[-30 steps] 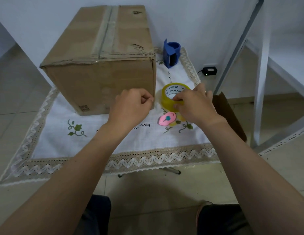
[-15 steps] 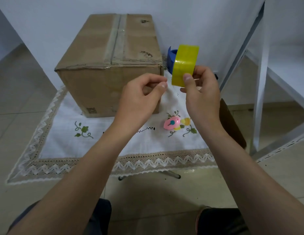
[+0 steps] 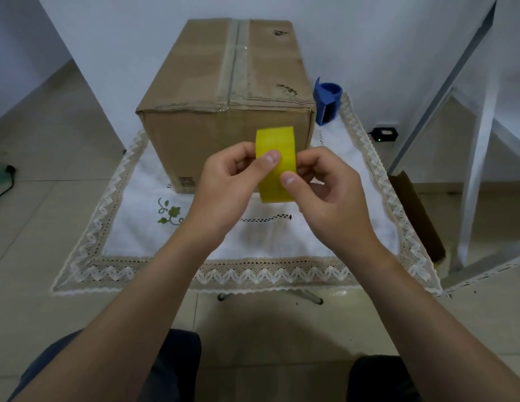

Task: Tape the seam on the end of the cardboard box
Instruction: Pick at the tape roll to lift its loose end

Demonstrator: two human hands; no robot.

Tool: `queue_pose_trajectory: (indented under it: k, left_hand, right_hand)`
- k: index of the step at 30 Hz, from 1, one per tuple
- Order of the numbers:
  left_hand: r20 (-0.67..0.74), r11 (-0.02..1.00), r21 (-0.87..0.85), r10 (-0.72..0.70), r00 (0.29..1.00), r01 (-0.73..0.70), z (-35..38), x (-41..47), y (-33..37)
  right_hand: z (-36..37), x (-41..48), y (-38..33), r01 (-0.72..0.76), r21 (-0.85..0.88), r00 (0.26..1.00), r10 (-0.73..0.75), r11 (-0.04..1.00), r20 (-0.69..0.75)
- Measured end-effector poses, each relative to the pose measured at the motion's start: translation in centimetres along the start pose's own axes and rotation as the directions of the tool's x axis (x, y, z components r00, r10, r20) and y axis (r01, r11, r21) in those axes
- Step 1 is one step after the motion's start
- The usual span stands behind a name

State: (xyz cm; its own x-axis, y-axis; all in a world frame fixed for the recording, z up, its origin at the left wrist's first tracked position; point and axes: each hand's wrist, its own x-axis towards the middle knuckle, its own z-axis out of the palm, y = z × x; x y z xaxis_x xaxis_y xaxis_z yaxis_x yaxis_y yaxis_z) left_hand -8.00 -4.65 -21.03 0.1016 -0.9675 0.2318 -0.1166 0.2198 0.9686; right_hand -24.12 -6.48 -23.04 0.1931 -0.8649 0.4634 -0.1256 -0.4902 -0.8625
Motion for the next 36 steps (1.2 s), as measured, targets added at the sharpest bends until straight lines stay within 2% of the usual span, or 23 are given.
queue_pose_trajectory:
  k: [4,7,9,12,17,22,27,36]
  left_hand:
    - [-0.007,0.995,0.023,-0.095,0.995,0.095,-1.5,-0.5,-1.3]
    - [0.023,0.984,0.121,-0.132,0.991,0.128,-1.9,-1.0,-2.2]
    - [0.044,0.973,0.192,-0.140,0.989,0.129,-2.0,-1.4,-2.6]
    - [0.058,0.957,0.248,-0.167,0.984,0.147,-2.0,-1.7,-3.1]
    - [0.070,0.921,0.365,-0.176,0.982,0.139,-1.8,-1.6,-4.3]
    - [0.040,0.903,0.400,-0.187,0.981,0.156,-1.5,-1.3,-5.0]
    - [-0.019,0.918,0.350,-0.191,0.981,0.186,-1.6,-1.0,-5.0]
    - [-0.071,0.937,0.306,-0.154,0.985,0.169,-1.6,-1.0,-4.8]
  right_hand:
    - [0.3,0.6,1.0,-0.104,-0.078,0.994,0.105,0.991,0.006]
    - [0.3,1.3,1.9,-0.195,-0.090,0.981,0.193,0.977,-0.023]
    - [0.3,1.8,2.6,-0.239,-0.145,0.969,0.246,0.960,0.033]
    - [0.3,2.1,3.3,-0.277,-0.253,0.942,0.314,0.927,0.118]
    - [-0.2,2.4,3.7,-0.303,-0.329,0.924,0.361,0.894,0.129]
    - [-0.8,2.6,4.0,-0.291,-0.341,0.923,0.356,0.894,0.145]
    - [-0.6,2.4,3.7,-0.242,-0.320,0.926,0.317,0.916,0.205]
    - [-0.2,2.0,3.8,-0.104,-0.393,0.973,0.175,0.914,0.148]
